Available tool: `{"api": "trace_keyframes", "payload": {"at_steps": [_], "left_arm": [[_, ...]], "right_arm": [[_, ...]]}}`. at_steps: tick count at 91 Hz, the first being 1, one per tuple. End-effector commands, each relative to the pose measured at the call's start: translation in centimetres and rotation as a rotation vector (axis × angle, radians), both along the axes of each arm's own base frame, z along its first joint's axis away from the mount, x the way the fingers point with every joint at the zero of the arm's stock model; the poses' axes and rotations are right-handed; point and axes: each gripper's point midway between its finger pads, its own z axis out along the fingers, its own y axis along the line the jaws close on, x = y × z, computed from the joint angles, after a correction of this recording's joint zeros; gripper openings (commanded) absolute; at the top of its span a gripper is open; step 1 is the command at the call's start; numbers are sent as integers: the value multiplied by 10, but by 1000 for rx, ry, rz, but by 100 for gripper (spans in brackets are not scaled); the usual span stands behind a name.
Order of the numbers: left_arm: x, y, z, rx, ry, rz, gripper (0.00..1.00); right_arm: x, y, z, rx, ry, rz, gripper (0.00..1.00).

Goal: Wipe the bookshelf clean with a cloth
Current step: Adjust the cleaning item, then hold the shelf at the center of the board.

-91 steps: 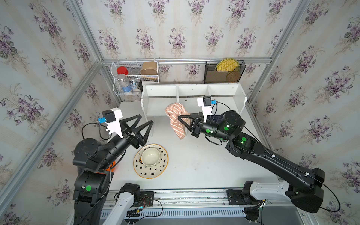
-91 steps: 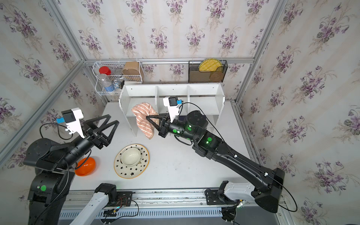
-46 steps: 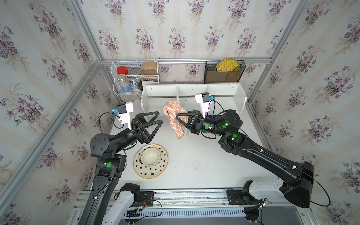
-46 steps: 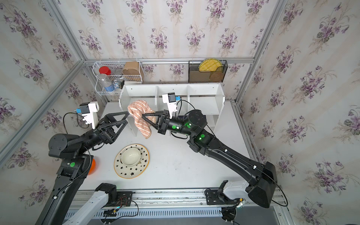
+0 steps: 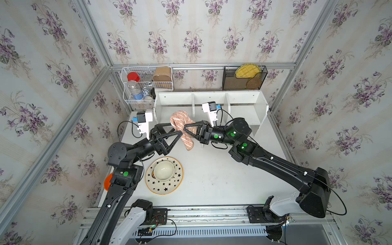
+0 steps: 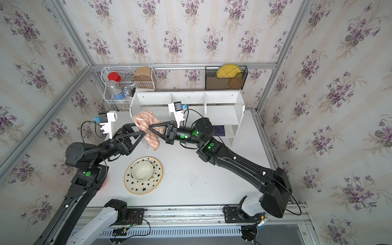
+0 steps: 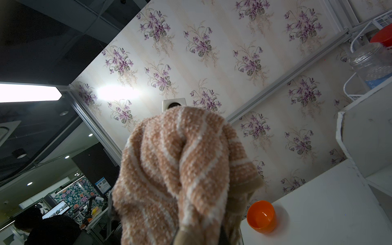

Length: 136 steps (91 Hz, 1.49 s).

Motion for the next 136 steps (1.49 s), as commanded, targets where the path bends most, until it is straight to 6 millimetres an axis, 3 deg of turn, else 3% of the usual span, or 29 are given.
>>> {"api": "trace_keyframes", "payload": {"at_steps": [1,7,16,29,38,47,52,65,76,86,97,107,122,136], "left_arm": [[5,-1,6,-11,-45,15,90],[8,-4,7,-17,-46,2,85],[10,-4,9,-26,-60,7,64],[14,2,7,-12,-69,84,0],[17,13,1,4,-63,188,0],[12,20,6,1,-90,230,0],[12,20,6,11,-93,236,0],[20,22,5,25,-94,271,0],[45,25,-4,69,-37,352,0],[74,34,-18,135,45,467,0],[96,44,-34,200,138,557,0],[114,40,-55,272,228,565,0],[134,39,-75,329,316,588,0],[154,42,-82,395,345,632,0]], "right_arm": [[-6,-2,7,39,-41,16,0],[-7,-3,6,46,-40,26,0],[-9,-3,6,49,-39,36,0],[-11,-7,5,52,-37,36,0],[-7,-14,2,44,-29,3,12],[9,-30,-5,25,5,-62,39],[19,-45,-9,25,26,-102,50],[31,-89,-14,39,72,-159,65],[40,-119,-19,-75,36,-332,70],[61,-162,-22,-281,0,-653,77],[110,-262,-45,-594,119,-1202,82],[144,-332,-51,-746,174,-1433,86],[197,-373,-82,-782,334,-1374,83],[220,-391,-110,-847,407,-1412,81]]}}
